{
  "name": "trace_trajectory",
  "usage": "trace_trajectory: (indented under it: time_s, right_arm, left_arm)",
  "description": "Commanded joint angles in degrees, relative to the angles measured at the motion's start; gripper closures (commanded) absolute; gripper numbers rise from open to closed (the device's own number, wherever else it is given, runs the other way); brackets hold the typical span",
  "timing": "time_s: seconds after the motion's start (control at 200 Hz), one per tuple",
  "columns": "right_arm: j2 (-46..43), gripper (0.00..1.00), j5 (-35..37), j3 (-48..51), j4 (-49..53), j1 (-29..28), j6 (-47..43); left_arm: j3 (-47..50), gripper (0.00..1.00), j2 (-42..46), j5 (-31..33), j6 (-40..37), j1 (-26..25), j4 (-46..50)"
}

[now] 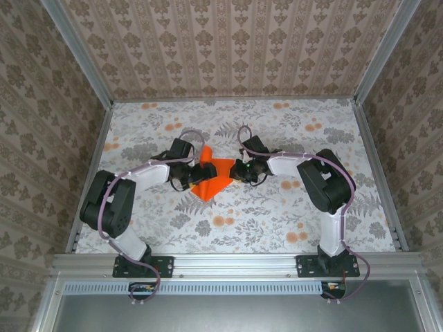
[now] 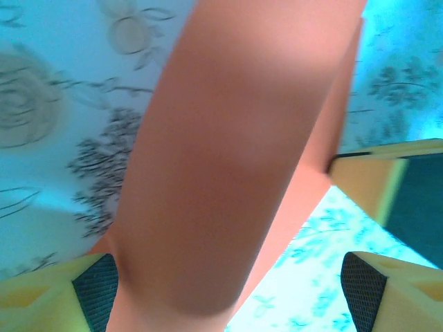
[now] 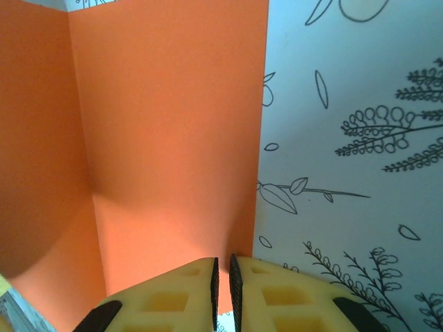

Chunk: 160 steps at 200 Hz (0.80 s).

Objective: Fold a paper plane with a square sheet of paper (pick it up from the middle)
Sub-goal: Turn over the paper at the center of the table.

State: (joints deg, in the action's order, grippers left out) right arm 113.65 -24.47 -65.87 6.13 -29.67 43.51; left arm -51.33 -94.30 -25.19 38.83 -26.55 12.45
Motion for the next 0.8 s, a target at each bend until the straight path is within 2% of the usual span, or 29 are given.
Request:
trace_trajectory:
  time_s: [0.0,0.25,0.425,0.595,0.695,0.795]
  right_arm:
    - [2.5,0.82,1.0,-0.3,4.3,-0.3,-1.1]
    - [1.0,0.82,-0.5,-0.1,3.3,0.1,-1.2]
    - [-5.8,0.82,-1.0,2.8,0.3,1.9,-0.6]
    - [-12.9,0.82,3.5,5.9,2.1,4.1,-1.2]
    - [-16.6,0.81,6.8,7.3,3.7,4.8,-2.0]
    - [-19.2,0.81,6.5,7.2,4.0,4.1,-3.1]
  left_arm:
    - [1.1,0.13,2.1,-7.7,-0.2,0.0,-6.7]
    - [1.5,0.13,2.1,-16.5,0.7,0.0,-12.5]
    - [0.9,0.13,2.9,-20.9,1.2,-0.3,-16.0]
    - [1.3,0.13,4.8,-20.4,-0.9,-0.5,-16.9]
    - [1.0,0.13,5.9,-16.1,-2.8,-0.3,-12.8]
    - [1.8,0.14,6.6,-12.0,-2.3,0.8,-10.7]
